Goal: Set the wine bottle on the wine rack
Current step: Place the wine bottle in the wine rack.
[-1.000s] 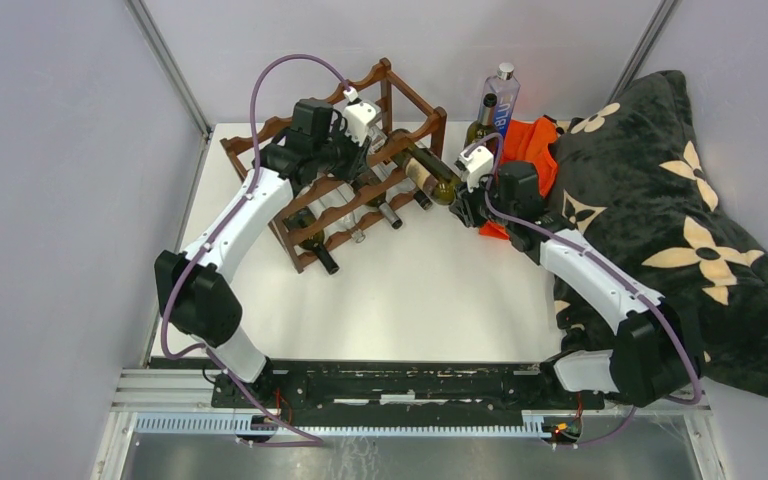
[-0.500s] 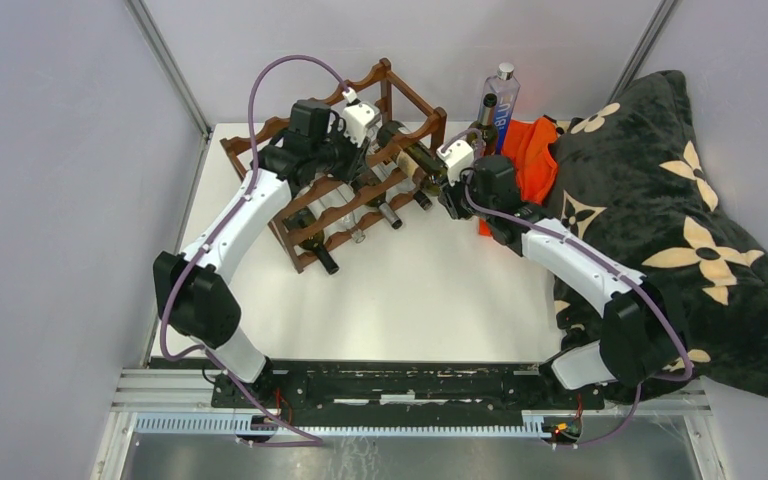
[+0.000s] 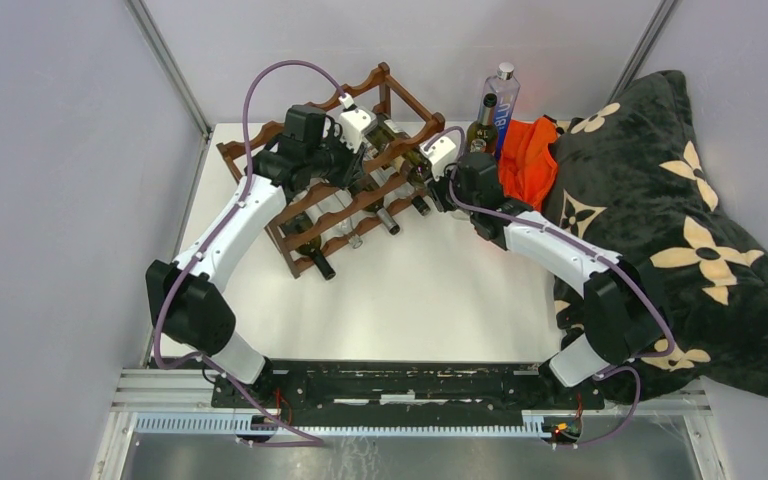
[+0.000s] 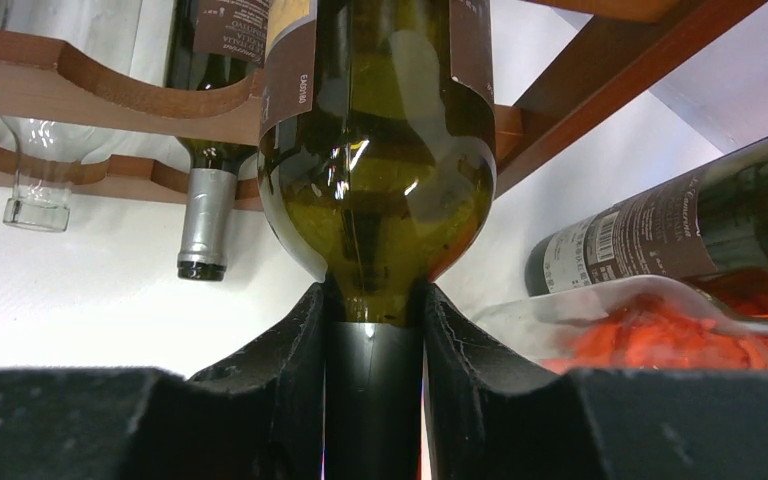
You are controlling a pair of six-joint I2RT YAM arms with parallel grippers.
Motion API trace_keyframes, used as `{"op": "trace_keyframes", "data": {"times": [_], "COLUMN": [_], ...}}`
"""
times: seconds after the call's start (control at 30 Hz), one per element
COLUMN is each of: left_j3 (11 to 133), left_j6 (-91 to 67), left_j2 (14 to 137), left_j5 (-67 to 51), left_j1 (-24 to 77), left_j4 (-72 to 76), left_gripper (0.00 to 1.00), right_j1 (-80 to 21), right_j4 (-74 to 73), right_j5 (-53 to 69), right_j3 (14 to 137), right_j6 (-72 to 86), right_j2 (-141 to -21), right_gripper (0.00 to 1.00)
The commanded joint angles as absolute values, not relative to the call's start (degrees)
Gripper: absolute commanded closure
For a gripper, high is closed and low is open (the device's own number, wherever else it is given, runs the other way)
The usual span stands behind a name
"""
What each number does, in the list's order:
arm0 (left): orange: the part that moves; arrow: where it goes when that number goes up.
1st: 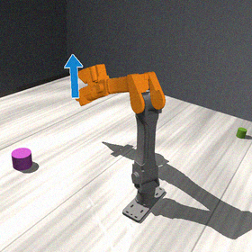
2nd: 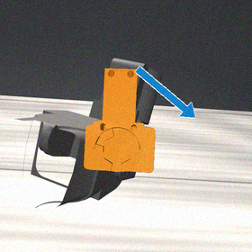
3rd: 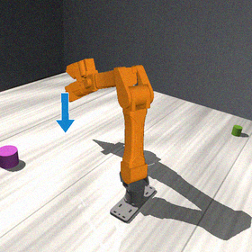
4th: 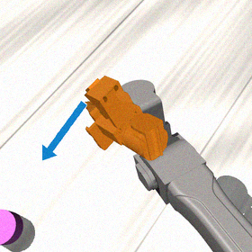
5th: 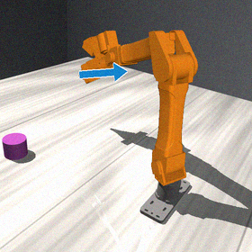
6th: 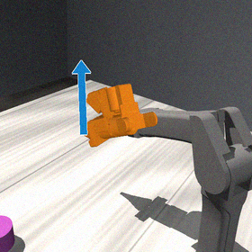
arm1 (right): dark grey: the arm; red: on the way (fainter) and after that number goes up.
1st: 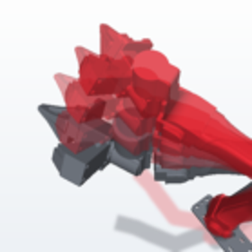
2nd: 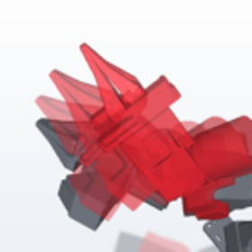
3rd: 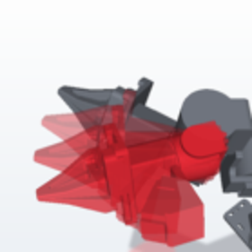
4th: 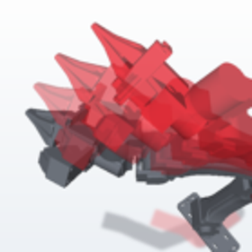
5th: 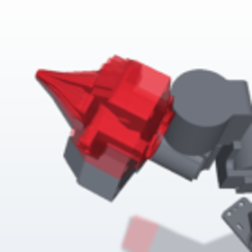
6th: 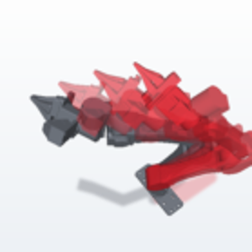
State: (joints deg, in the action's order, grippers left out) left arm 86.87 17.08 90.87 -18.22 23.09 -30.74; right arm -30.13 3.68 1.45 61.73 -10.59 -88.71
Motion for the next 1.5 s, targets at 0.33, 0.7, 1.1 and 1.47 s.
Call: {"op": "trace_keyframes", "data": {"times": [0.33, 0.7, 1.1, 1.47], "left_j3": [87.05, 86.76, 86.43, 86.40], "left_j6": [19.16, 19.51, 19.42, 19.64], "left_j2": [87.21, 86.97, 87.01, 86.89], "left_j5": [-20.02, -20.65, -21.56, -21.70], "left_j1": [22.84, 22.85, 22.80, 22.83], "left_j4": [-30.61, -30.33, -29.40, -28.96], "left_gripper": [0.97, 0.97, 0.97, 0.97], "right_j1": [-31.38, -31.36, -32.29, -33.09], "right_j4": [16.65, 18.73, 21.03, 19.91], "right_j5": [-3.67, -3.09, -3.92, -6.76], "right_j3": [73.48, 76.83, 78.89, 80.25], "right_j6": [-10.90, -11.06, -7.67, -8.06], "right_j2": [-93.23, -96.62, -100.82, -103.73], "right_gripper": [1.00, 1.00, 1.00, 1.00]}}
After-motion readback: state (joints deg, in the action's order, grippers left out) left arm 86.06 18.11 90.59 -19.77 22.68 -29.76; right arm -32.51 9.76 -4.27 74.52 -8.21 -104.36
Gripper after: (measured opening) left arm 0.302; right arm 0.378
